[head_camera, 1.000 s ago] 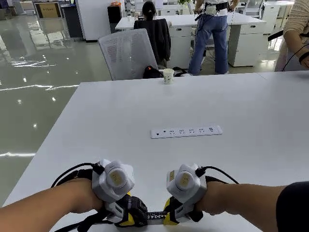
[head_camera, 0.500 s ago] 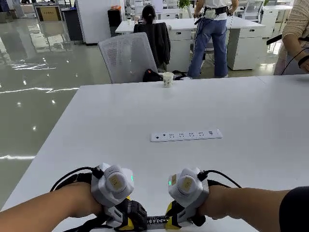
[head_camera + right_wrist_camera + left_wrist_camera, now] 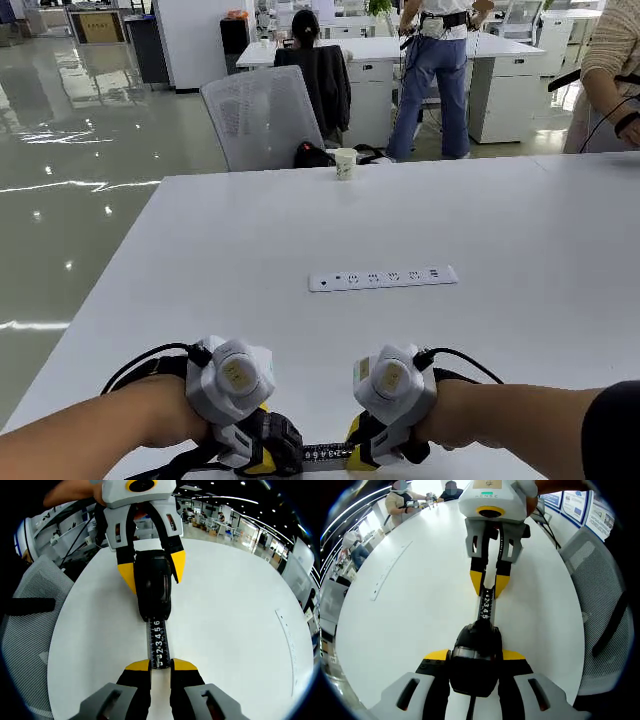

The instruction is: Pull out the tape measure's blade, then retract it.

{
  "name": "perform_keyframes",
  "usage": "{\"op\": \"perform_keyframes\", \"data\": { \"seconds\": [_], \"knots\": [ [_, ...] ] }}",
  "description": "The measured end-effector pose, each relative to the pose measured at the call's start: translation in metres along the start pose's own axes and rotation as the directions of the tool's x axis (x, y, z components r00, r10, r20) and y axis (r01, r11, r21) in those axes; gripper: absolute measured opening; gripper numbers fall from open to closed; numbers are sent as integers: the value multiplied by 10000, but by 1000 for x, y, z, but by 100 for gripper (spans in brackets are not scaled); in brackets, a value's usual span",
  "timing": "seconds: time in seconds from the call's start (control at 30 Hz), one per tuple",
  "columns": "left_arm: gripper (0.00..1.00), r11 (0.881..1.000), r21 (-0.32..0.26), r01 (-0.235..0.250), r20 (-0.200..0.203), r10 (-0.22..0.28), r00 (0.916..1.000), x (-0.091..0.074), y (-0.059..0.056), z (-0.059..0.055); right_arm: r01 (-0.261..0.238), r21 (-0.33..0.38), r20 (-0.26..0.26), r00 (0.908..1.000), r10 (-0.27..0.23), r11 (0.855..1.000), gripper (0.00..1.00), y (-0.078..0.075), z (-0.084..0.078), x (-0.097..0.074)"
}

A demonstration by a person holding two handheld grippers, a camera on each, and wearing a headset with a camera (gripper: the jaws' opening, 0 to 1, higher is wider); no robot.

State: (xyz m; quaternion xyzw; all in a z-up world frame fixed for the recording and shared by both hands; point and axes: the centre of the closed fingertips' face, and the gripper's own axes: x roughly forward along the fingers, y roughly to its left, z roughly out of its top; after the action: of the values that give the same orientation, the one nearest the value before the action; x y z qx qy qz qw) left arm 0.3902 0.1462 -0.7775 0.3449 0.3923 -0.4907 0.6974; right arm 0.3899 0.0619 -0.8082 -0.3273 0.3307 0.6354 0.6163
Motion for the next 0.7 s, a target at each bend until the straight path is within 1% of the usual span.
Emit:
{"op": "perform_keyframes", "data": {
  "seconds": [0.7],
  "knots": [
    [31, 10000, 8, 10, 17, -10, 10000, 1, 1, 0, 58, 155, -45, 10000, -58, 9999, 11, -4, -9, -5]
  ]
}}
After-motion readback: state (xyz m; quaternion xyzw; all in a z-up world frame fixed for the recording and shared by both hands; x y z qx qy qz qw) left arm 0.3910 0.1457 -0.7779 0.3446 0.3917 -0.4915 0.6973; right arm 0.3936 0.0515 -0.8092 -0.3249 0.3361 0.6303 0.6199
